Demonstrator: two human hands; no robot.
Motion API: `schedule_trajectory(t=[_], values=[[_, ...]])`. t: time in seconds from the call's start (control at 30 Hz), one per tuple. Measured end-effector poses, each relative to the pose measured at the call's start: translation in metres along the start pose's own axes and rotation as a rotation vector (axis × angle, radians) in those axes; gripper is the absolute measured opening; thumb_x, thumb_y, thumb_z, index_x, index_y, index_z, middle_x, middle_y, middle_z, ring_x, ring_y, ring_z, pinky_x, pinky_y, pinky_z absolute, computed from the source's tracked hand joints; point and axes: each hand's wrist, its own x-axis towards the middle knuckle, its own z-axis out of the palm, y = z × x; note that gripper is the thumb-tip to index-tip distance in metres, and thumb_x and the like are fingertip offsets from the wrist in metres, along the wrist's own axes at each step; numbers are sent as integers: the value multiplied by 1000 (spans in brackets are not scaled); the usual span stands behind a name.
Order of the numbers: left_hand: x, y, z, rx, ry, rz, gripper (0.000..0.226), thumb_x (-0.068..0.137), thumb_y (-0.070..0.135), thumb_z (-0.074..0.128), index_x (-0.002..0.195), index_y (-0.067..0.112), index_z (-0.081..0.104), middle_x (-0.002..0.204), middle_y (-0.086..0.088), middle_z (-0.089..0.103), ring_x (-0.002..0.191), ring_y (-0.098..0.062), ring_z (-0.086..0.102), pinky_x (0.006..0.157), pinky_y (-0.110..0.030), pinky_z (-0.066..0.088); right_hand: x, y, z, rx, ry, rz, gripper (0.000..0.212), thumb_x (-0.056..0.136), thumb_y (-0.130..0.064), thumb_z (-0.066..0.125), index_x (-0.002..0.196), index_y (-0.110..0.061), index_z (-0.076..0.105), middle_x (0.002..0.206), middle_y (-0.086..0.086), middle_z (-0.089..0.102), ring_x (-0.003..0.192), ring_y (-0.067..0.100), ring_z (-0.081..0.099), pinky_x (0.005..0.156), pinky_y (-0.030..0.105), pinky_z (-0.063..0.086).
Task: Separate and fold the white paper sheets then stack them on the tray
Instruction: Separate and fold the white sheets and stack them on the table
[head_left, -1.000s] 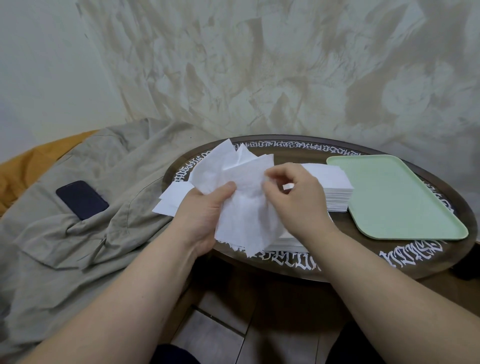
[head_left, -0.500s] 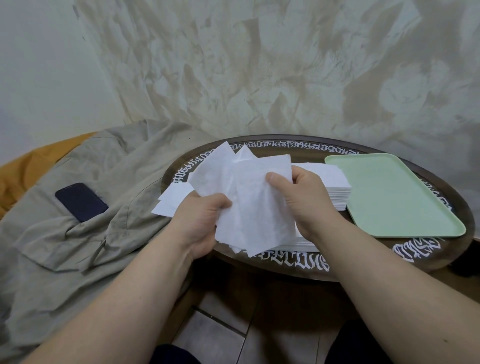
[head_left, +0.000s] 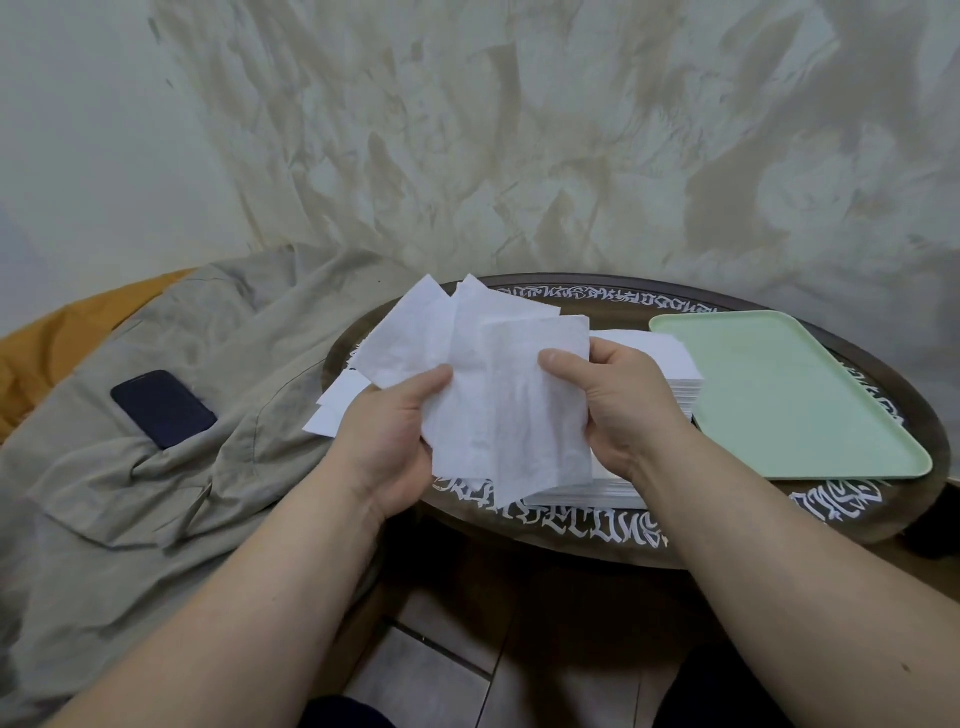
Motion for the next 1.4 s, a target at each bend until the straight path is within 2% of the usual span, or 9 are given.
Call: schedule_trajectory(t=[0.23, 0.4, 0.5, 0.6, 0.77, 0.9, 1.1, 1.3, 1.4], values=[[3, 0, -4, -4, 73, 29, 23, 97, 3, 50, 114, 7, 66, 111, -10, 74, 96, -23, 73, 73, -37, 62, 2, 0, -4, -85, 72, -86, 4, 83, -4, 70, 84, -8, 71, 88, 8, 75, 81, 24, 71, 77, 40, 58], [10, 3, -6, 162, 335, 185, 17, 97, 4, 53, 88, 13, 65, 92, -4, 74, 86, -23, 70, 90, -46, 55, 2, -6, -12, -493, 276, -398, 11, 81, -11, 68, 71, -6, 65, 66, -1, 60, 62, 13, 50, 59, 26, 41], [10, 4, -4, 272, 356, 231, 18, 95, 5, 56, 83, 16, 64, 83, 0, 72, 91, -26, 68, 97, -49, 52, -6, -8, -5, -630, 208, -578, 25, 82, -13, 68, 60, -17, 57, 56, -12, 52, 56, 5, 41, 55, 23, 35], [7, 0, 4, 288, 211, 181, 13, 94, 3, 58, 89, 10, 68, 85, -4, 76, 84, -24, 71, 85, -41, 56, -15, -2, 9, -707, -15, -658, 26, 81, -10, 70, 62, -22, 60, 55, -16, 54, 57, 2, 45, 55, 20, 37], [6, 1, 2, 268, 106, 106, 15, 94, 8, 57, 99, 1, 69, 102, -18, 72, 95, -35, 69, 90, -48, 53, -27, 3, 18, -690, -381, -418, 6, 79, 3, 65, 75, -2, 66, 80, -19, 71, 78, -10, 64, 69, 20, 48], [4, 4, -6, 240, -28, 53, 39, 91, 29, 64, 115, -2, 65, 115, -23, 69, 106, -37, 67, 95, -47, 52, -29, -1, 13, -655, -466, -240, 28, 81, 1, 61, 102, -12, 73, 108, -22, 68, 92, 1, 67, 80, 33, 53], [4, 2, -9, 408, -45, 89, 19, 88, 7, 62, 101, -5, 70, 96, -17, 73, 85, -26, 68, 66, -30, 55, -29, -2, 7, -546, -565, -136, 38, 75, -7, 61, 108, -21, 73, 88, -11, 70, 75, 9, 60, 69, 25, 48], [4, 8, -10, 288, 53, 24, 19, 94, -1, 53, 108, -3, 66, 102, -16, 74, 86, -27, 72, 75, -37, 58, -21, -11, -5, -215, -480, 42, 18, 73, 0, 67, 75, -15, 75, 78, 8, 71, 67, 19, 66, 62, 28, 54], [1, 8, -4, 257, -21, -22, 26, 91, 8, 59, 115, -2, 65, 113, -19, 71, 98, -31, 70, 87, -42, 56, -14, -6, -1, -293, -298, -56, 16, 85, 3, 62, 85, -9, 72, 85, 13, 73, 74, 23, 68, 72, 38, 55]])
